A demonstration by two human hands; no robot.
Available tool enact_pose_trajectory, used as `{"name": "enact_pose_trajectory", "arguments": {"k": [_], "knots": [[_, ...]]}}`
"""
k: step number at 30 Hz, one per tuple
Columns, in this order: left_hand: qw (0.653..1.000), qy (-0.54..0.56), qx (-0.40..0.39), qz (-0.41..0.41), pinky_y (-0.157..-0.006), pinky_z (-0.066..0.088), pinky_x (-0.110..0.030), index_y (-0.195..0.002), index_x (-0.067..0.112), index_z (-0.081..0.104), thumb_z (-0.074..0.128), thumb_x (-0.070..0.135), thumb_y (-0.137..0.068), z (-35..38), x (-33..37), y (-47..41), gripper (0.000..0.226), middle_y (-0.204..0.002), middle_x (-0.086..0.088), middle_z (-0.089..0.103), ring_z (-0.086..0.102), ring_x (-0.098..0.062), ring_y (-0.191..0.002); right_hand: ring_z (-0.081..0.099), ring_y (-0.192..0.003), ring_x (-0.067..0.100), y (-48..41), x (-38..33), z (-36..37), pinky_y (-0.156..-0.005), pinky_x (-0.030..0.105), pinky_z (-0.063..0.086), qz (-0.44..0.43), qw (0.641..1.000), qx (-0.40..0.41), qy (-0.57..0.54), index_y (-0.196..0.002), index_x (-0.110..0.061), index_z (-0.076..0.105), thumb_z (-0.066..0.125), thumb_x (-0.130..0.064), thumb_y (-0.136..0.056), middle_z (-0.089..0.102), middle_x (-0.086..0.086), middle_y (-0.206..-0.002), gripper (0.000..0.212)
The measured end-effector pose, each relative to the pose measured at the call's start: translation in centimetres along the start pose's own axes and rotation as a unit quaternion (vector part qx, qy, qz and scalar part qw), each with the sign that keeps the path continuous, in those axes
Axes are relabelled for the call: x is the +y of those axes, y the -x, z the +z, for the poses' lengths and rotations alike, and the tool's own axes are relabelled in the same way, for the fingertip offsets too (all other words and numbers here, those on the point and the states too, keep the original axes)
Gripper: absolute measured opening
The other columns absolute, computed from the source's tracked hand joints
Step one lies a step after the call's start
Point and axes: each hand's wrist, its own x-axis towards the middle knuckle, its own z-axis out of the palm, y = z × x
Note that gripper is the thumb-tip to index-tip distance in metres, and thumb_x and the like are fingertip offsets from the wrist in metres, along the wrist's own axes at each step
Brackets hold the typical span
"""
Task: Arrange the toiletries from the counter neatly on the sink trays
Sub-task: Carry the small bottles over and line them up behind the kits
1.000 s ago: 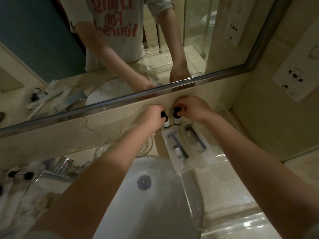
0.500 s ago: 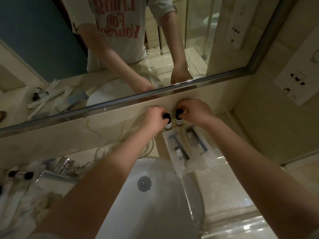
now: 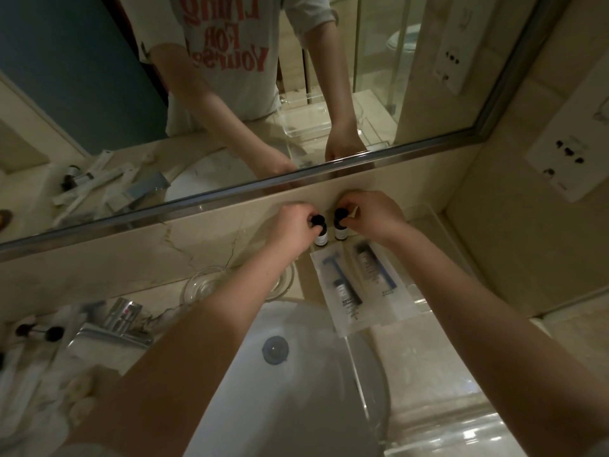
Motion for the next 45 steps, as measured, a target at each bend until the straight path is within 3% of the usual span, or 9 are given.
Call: {"name": "enact_pose_trajectory", "arguments": {"k": [4, 11, 16, 23, 29, 35, 40, 45], "knots": [[1.000, -0.003, -0.001, 0.001, -0.083, 0.052, -0.035, -0.111, 0.008, 0.065, 0.064, 0.016, -0.084, 0.0, -0.1, 0.1, 0.028, -0.100, -0.013, 0.067, 0.062, -0.028, -0.094, 0.061, -0.090, 0.018, 0.2, 0.2, 0.1, -0.079, 0.035, 0.052, -0.003, 1.000, 0.005, -0.018, -0.106, -0.024, 0.063, 0.065, -0.026, -0.083, 0.066, -0.003, -0.103, 0.023], [1.000, 0.018, 0.012, 0.004, -0.086, 0.052, -0.037, -0.115, 0.012, 0.062, 0.066, 0.023, -0.083, -0.3, -0.7, 1.1, 0.034, -0.107, -0.007, 0.066, 0.061, -0.023, -0.097, 0.057, -0.094, 0.016, 1.9, 0.3, 0.2, -0.081, 0.033, 0.050, -0.004, 0.997, 0.052, -0.053, -0.123, -0.025, 0.056, 0.069, -0.027, -0.081, 0.061, -0.002, -0.113, 0.044], [0.998, 0.046, 0.039, 0.000, -0.087, 0.047, -0.029, -0.124, 0.013, 0.058, 0.065, 0.027, -0.084, -1.2, -1.4, 3.3, 0.043, -0.118, -0.005, 0.063, 0.060, -0.018, -0.102, 0.058, -0.094, 0.017, 4.7, -0.6, 0.2, -0.075, 0.031, 0.049, -0.030, 0.992, 0.103, -0.068, -0.123, -0.022, 0.057, 0.066, -0.026, -0.084, 0.060, 0.002, -0.113, 0.041], [0.993, 0.055, 0.104, 0.021, -0.084, 0.038, -0.019, -0.122, 0.011, 0.060, 0.066, 0.024, -0.083, -3.4, -2.2, 9.2, 0.042, -0.115, -0.006, 0.065, 0.060, -0.017, -0.101, 0.061, -0.094, 0.017, 10.2, -3.7, 0.3, -0.079, 0.038, 0.053, -0.052, 0.987, 0.140, -0.062, -0.119, -0.019, 0.060, 0.065, -0.030, -0.085, 0.063, -0.001, -0.114, 0.036], [0.989, 0.056, 0.129, 0.033, -0.088, 0.042, -0.025, -0.116, 0.006, 0.063, 0.070, 0.019, -0.079, -5.0, -4.1, 15.1, 0.040, -0.113, -0.012, 0.066, 0.062, -0.025, -0.100, 0.062, -0.085, 0.020, 15.2, -6.8, 2.4, -0.071, 0.030, 0.048, -0.068, 0.984, 0.154, -0.052, -0.112, -0.015, 0.065, 0.067, -0.024, -0.083, 0.066, 0.003, -0.105, 0.030], [0.990, 0.063, 0.128, -0.002, -0.088, 0.042, -0.027, -0.115, 0.007, 0.063, 0.065, 0.021, -0.083, -5.5, -8.2, 22.1, 0.035, -0.112, -0.011, 0.065, 0.060, -0.026, -0.103, 0.063, -0.086, 0.023, 20.4, -10.9, 6.0, -0.072, 0.032, 0.049, -0.061, 0.991, 0.111, -0.046, -0.110, -0.011, 0.066, 0.069, -0.022, -0.081, 0.067, 0.007, -0.104, 0.031], [0.987, 0.079, 0.124, -0.072, -0.091, 0.043, -0.029, -0.118, 0.008, 0.062, 0.064, 0.021, -0.084, -5.9, -13.1, 28.2, 0.036, -0.117, -0.008, 0.063, 0.059, -0.023, -0.107, 0.058, -0.085, 0.011, 23.6, -15.4, 9.9, -0.073, 0.025, 0.043, -0.051, 0.994, 0.054, -0.075, -0.112, -0.017, 0.065, 0.067, -0.024, -0.084, 0.063, -0.002, -0.103, 0.029], [0.972, 0.090, 0.125, -0.176, -0.095, 0.043, -0.030, -0.120, 0.009, 0.060, 0.062, 0.024, -0.086, -6.2, -19.1, 34.5, 0.037, -0.122, -0.008, 0.061, 0.058, -0.023, -0.110, 0.064, -0.088, 0.020, 25.2, -20.5, 15.5, -0.082, 0.034, 0.050, -0.109, 0.991, -0.034, -0.073, -0.111, -0.015, 0.065, 0.067, -0.022, -0.083, 0.066, 0.004, -0.107, 0.029]]}}
